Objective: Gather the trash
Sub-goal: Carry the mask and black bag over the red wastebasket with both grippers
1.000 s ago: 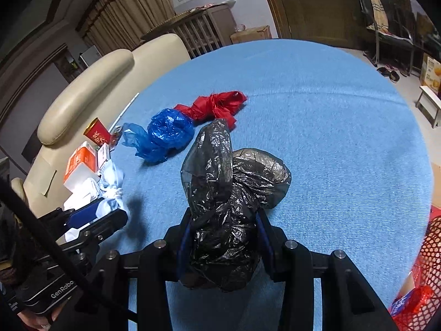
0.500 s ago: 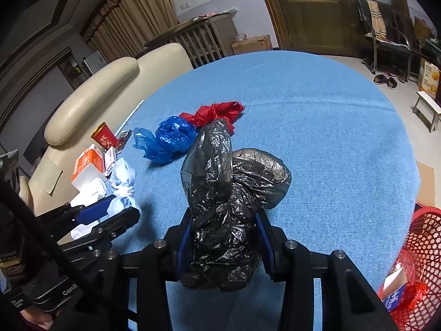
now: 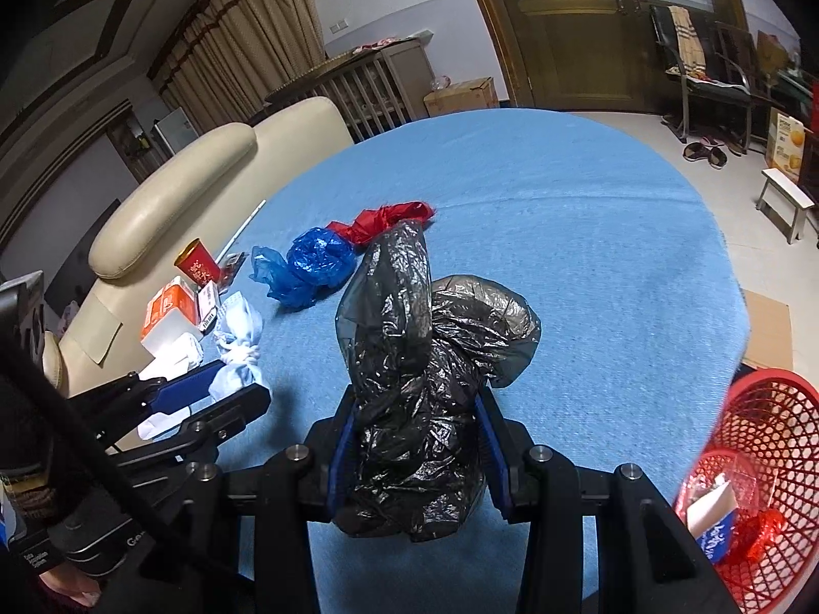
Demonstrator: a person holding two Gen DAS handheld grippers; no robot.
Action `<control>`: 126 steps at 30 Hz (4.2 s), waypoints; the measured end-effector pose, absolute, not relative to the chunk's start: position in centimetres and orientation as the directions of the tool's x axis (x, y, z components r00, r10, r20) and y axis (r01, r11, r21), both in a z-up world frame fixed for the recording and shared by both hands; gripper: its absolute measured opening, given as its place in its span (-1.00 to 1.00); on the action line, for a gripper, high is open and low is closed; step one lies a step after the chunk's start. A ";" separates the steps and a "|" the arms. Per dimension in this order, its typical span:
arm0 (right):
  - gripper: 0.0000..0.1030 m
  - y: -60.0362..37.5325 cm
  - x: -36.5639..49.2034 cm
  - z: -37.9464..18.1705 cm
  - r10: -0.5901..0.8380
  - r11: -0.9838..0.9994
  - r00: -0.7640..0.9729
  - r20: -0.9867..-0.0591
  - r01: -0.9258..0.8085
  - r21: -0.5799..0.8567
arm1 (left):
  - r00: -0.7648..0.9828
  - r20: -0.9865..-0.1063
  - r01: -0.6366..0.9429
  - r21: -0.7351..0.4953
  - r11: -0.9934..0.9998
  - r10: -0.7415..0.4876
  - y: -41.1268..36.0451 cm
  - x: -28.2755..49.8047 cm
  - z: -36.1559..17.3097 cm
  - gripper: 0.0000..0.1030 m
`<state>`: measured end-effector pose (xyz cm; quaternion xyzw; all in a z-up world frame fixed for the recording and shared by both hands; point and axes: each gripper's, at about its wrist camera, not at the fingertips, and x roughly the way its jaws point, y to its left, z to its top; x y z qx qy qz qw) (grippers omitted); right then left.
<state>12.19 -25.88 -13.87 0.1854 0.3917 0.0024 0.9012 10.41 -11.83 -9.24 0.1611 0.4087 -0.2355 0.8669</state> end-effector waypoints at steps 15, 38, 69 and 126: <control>-0.12 -28.4 8.7 -13.6 0.114 0.919 0.711 -0.694 0.190 0.346 | 0.543 -0.788 0.592 0.114 0.798 -0.290 -14.7 8.3 -9.0 -0.24; -0.12 -30.6 6.2 -14.2 0.088 0.890 0.716 -0.693 0.256 0.378 | 0.522 -0.799 0.660 0.156 0.735 -0.298 -18.6 5.8 -9.3 -0.24; -0.12 -33.9 2.9 -15.3 0.053 0.849 0.714 -0.698 0.336 0.408 | 0.504 -0.809 0.720 0.200 0.665 -0.303 -22.1 3.3 -9.5 -0.24; -0.12 -48.3 -9.1 -20.8 -0.092 0.603 0.618 -0.781 0.659 0.450 | 0.309 -0.892 0.908 0.173 0.381 -0.331 -38.5 -1.7 -14.7 -0.21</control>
